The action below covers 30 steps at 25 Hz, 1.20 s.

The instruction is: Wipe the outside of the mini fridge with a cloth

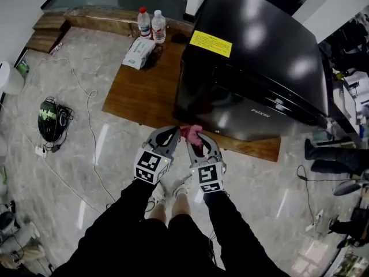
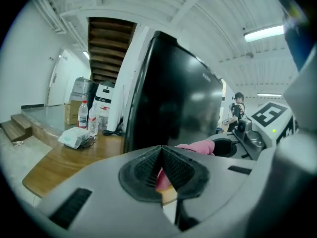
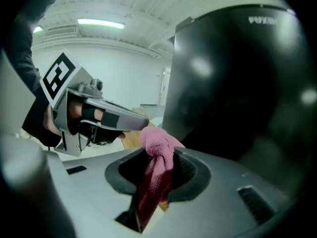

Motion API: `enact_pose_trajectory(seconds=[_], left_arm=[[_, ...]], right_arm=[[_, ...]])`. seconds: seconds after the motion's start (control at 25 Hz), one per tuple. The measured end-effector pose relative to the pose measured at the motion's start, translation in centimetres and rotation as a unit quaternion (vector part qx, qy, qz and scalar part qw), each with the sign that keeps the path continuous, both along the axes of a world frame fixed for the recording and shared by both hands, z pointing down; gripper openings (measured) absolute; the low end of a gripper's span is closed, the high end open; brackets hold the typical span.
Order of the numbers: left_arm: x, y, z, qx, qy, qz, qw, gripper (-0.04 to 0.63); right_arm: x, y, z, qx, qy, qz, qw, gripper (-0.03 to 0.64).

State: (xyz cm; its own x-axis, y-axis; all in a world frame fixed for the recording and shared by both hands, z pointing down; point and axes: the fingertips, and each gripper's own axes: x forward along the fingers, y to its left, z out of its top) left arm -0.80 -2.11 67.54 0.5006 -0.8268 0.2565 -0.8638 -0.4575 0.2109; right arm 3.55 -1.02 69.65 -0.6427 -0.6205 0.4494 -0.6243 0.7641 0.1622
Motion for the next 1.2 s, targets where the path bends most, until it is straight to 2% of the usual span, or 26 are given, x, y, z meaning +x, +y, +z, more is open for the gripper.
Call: enact_pose_trajectory(seconds=[0.2, 0.4, 0.72, 0.84, 1.0, 1.2], left_arm=[[4.6, 1.8, -7.8, 0.049, -0.013, 0.041, 0.9979, 0.006], [9.3, 3.0, -14.3, 0.080, 0.005, 0.076, 0.9938, 0.006], [16.9, 3.1, -23.8, 0.146, 0.016, 0.130, 0.9805, 0.006], [18.7, 2.4, -25.8, 0.163, 0.018, 0.141, 0.9763, 0.006], [20.3, 1.4, -26.6, 0.175, 0.013, 0.146, 0.9737, 0.006], [21.1, 0.2, -25.5, 0.168, 0.007, 0.149, 0.9744, 0.006]], right_arm=[[4.5, 2.8, -8.8, 0.049, -0.029, 0.049, 0.997, 0.110], [10.3, 4.3, -16.1, 0.079, -0.058, 0.117, 0.988, 0.112], [18.1, 3.8, -26.5, 0.155, -0.124, 0.195, 0.961, 0.112], [19.7, 2.2, -28.2, 0.171, -0.134, 0.212, 0.953, 0.112], [21.7, -0.3, -28.0, 0.167, -0.155, 0.239, 0.944, 0.112], [22.5, -2.6, -26.2, 0.150, -0.150, 0.262, 0.942, 0.112]])
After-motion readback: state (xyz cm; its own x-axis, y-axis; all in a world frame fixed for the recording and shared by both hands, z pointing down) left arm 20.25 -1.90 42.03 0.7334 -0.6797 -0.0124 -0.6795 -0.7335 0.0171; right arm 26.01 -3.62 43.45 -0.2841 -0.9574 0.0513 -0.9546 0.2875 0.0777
